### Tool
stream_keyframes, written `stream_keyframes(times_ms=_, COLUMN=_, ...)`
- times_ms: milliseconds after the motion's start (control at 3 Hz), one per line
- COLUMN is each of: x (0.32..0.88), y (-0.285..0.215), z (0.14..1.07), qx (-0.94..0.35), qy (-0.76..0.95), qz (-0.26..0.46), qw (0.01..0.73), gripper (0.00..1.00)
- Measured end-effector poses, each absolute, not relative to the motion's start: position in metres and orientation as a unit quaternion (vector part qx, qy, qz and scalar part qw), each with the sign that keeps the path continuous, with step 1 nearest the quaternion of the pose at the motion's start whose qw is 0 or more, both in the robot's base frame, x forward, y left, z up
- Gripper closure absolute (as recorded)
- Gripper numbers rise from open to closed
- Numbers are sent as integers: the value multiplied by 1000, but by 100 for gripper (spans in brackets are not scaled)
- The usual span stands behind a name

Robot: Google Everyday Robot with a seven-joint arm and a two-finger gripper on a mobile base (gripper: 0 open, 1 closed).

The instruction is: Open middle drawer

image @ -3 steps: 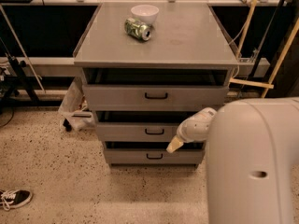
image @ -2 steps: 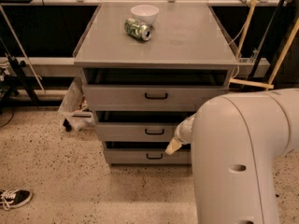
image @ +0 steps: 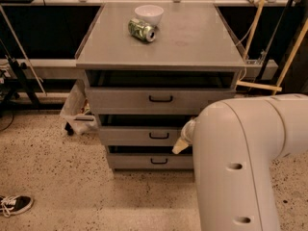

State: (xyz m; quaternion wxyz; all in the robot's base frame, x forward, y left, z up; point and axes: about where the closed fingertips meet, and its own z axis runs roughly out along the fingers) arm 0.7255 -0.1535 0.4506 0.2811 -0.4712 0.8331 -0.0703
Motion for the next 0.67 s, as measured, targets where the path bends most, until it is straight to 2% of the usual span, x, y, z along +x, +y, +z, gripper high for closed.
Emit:
stream_keyframes(times_ms=333, x=765, y=-154, z=459, qx=-488, qy=815, qz=-97, qw=296, gripper=0)
stream_keyframes(times_ms=667, x=765, y=-154, z=455, qx=-488, qy=815, qz=-97, qw=296, gripper=0)
